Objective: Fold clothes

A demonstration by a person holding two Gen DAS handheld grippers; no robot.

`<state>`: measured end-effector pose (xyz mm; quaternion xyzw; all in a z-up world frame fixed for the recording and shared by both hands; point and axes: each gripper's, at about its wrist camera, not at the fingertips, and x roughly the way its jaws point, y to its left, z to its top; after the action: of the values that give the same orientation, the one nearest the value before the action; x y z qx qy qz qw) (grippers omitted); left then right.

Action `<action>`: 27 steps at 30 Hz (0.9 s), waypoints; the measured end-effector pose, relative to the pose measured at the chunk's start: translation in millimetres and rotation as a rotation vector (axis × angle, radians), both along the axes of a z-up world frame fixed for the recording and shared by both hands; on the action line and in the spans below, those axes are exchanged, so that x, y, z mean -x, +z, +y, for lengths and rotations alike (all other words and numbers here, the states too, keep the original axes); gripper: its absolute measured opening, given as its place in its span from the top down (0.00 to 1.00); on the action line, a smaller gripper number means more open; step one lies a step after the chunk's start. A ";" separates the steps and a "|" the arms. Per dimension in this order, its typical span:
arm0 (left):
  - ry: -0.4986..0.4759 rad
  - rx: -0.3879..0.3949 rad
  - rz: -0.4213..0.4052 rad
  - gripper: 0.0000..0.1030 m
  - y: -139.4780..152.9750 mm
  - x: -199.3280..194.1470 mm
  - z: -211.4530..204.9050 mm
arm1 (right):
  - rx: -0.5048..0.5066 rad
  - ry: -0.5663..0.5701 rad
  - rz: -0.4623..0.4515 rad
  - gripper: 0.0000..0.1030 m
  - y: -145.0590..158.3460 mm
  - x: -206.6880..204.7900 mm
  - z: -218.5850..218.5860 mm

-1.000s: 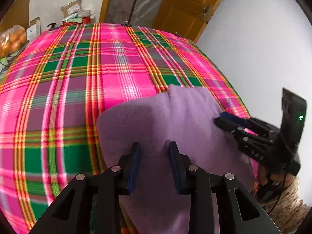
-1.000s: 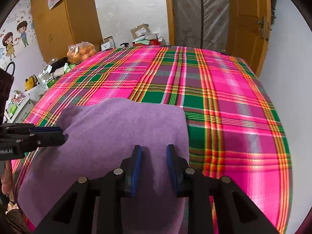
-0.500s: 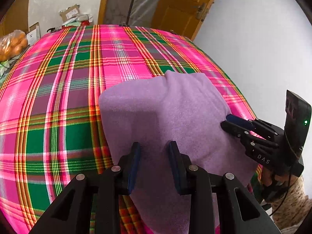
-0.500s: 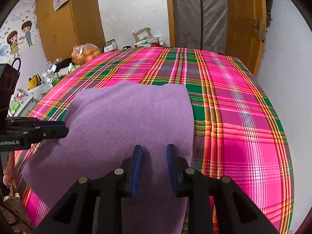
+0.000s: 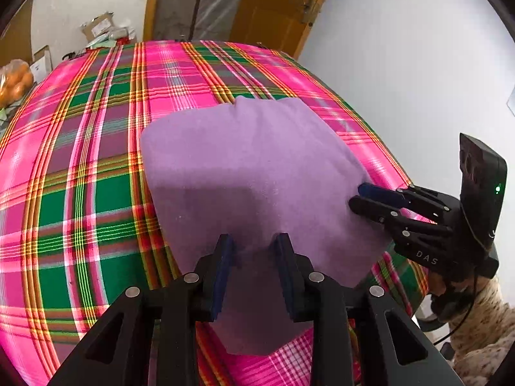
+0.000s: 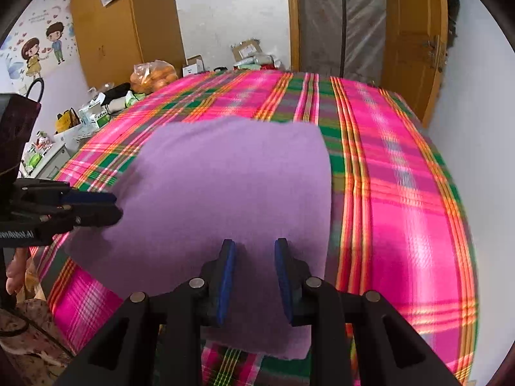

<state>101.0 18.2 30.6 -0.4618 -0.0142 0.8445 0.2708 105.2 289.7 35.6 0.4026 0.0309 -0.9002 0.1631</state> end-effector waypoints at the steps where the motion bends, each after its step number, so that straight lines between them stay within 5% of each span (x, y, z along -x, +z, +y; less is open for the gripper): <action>1: -0.001 0.002 0.004 0.70 -0.2 -0.4 0.0 | 0.007 -0.005 0.007 0.75 -1.4 -1.4 0.6; 17: 0.062 -0.094 -0.055 0.70 6.6 10.8 -34.8 | 0.089 -0.075 0.033 0.71 13.9 3.5 32.9; 21: 0.091 -0.165 -0.147 0.69 -2.2 29.0 -56.3 | 0.149 -0.111 -0.024 0.64 12.5 20.8 58.9; 24: 0.100 -0.236 -0.230 0.56 -11.0 40.3 -66.1 | 0.237 -0.112 -0.099 0.55 5.9 37.7 74.8; 27: 0.095 -0.302 -0.303 0.53 -20.7 50.5 -72.3 | 0.327 -0.099 -0.158 0.47 -2.3 50.0 84.1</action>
<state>50.4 -54.1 9.9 -0.5365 -0.2029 0.7655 0.2915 55.1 373.8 33.3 0.4411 -0.1483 -0.8658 0.1838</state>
